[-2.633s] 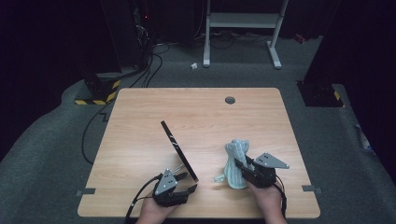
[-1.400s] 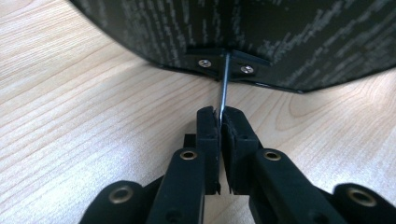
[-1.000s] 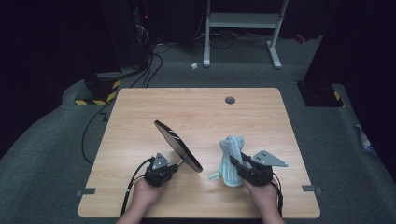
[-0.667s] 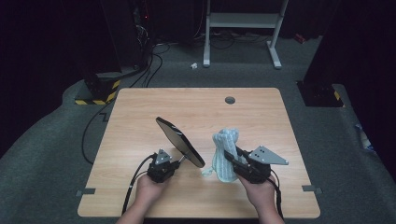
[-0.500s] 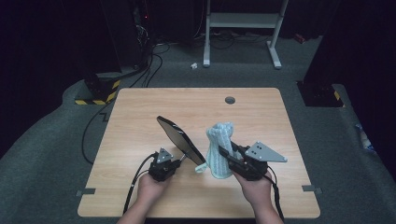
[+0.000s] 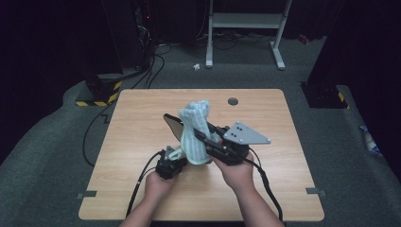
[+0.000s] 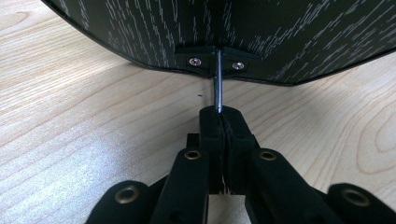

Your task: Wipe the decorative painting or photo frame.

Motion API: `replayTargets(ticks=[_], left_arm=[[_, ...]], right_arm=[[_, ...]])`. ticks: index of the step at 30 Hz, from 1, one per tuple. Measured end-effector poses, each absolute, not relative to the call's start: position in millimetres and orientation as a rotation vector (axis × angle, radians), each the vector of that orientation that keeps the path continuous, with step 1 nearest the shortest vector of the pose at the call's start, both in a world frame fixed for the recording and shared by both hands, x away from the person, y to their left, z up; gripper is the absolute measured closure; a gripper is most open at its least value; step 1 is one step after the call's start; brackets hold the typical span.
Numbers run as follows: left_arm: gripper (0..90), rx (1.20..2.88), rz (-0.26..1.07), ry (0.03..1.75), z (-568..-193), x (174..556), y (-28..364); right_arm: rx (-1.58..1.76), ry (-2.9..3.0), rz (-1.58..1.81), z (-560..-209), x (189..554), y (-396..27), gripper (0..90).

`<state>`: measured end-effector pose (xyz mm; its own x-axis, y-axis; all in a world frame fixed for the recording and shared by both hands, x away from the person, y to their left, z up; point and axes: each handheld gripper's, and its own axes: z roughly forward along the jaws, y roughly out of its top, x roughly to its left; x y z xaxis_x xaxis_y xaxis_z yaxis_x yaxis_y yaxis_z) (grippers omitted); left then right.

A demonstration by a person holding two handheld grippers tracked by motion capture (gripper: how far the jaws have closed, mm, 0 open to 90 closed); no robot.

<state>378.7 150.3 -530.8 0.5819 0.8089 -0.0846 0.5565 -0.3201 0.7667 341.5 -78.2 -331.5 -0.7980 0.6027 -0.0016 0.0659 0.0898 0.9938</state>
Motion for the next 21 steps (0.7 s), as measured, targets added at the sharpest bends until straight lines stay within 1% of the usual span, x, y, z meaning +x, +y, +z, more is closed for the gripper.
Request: replayTargets(ticks=[4,8,15,21], left_arm=[[88.4,2.029,0.423,1.080,-530.6,378.1,149.3],[88.5,2.033,0.440,1.078,-530.7,377.2,148.0],[88.5,2.042,0.460,1.070,-530.9,375.8,145.9],[88.5,2.047,0.460,1.070,-530.4,375.9,146.4]], right_arm=[[0.652,2.001,1.706,-325.9,355.0,-49.3,63.0],[0.662,2.040,1.591,-332.2,365.4,-33.1,63.7],[0.655,2.016,1.565,-340.5,362.8,-35.4,66.8],[0.641,2.002,1.568,-344.8,359.3,-39.4,67.1]])
